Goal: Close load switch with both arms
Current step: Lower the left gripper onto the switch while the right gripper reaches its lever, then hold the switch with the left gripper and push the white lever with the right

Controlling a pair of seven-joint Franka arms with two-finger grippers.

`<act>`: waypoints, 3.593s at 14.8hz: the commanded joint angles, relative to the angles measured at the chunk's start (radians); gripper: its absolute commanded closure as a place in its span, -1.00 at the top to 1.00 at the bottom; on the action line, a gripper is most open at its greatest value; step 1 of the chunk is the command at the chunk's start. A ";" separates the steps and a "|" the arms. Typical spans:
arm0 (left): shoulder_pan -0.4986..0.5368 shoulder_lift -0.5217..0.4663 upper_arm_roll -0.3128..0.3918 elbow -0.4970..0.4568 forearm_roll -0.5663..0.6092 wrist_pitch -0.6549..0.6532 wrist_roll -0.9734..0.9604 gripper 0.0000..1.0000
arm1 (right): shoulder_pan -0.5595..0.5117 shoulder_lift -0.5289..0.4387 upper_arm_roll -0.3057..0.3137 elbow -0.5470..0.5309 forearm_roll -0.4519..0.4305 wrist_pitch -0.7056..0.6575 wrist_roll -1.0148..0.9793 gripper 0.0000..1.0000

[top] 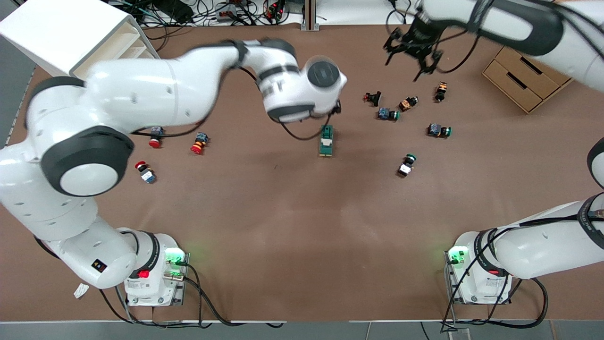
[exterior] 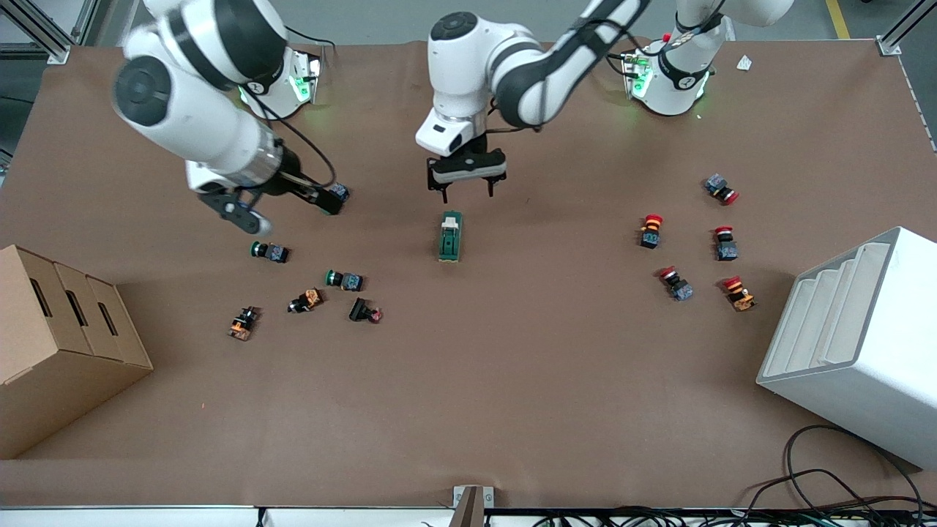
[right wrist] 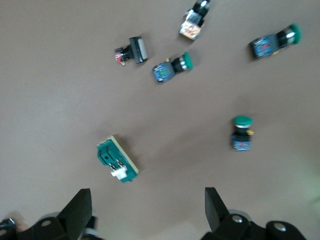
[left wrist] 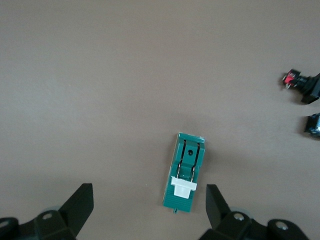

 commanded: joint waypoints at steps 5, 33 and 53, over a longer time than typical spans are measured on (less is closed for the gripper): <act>-0.127 0.197 0.000 0.006 0.494 0.019 -0.511 0.97 | 0.133 0.180 -0.013 -0.090 0.034 0.287 0.125 1.00; -0.241 0.461 0.010 -0.008 1.262 -0.322 -0.965 0.97 | 0.455 0.435 -0.013 -0.154 0.318 0.788 0.325 1.00; -0.241 0.466 0.007 -0.005 1.259 -0.322 -0.976 0.98 | 0.417 0.544 -0.016 -0.016 0.348 0.855 0.331 1.00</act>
